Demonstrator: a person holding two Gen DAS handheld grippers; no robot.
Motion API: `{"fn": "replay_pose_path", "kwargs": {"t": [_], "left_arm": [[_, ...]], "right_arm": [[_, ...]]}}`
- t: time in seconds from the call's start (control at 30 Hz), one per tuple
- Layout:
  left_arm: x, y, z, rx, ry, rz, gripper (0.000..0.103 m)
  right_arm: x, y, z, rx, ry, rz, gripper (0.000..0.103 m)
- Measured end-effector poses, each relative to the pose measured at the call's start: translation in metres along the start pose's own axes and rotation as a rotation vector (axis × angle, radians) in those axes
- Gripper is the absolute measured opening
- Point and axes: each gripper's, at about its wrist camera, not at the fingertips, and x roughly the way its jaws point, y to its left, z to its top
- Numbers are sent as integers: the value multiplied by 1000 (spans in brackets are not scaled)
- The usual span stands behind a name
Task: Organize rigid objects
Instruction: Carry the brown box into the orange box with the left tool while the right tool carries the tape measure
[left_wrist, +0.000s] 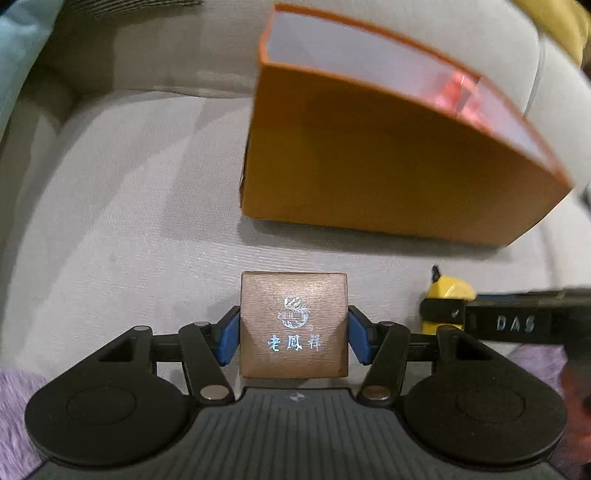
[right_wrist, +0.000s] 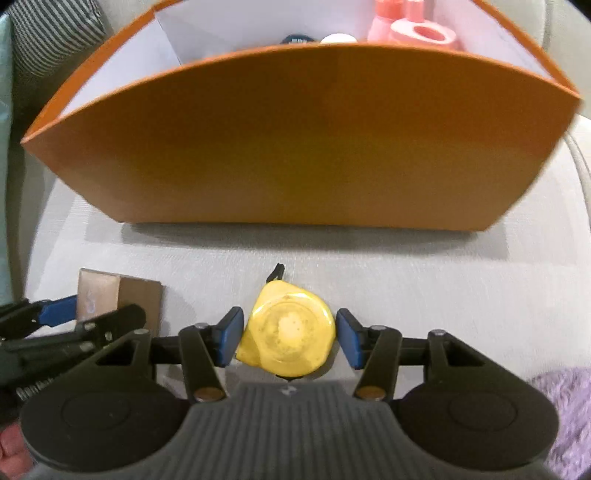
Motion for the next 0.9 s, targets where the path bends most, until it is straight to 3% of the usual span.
{"fn": "replay_pose_path", "kwargs": {"t": [0.1,0.27,0.5,0.6,0.73,0.9], "left_arm": [[-25,0,-2,-9,-47,-18,67],[-76,1,14,-55,-107,-145,67],[-123,-33,88,77,-177,-181,67],[-113,-44,127,108,-147,-177,67],[-64,-45,170,79,-24,-168,67],[5,-46,185,91,123,-94,67]], "right_arm": [[-23,-2,-6,-11,-38,23,56],[-77,-5,-9,-31,-133,91,56],[-136,6,26,-146,-301,159,56],[-138,7,59,-175,-339,126,56],[-122,-2,96,-149,-310,56,56],[-94,-10,122,-158,-280,49,56]]}}
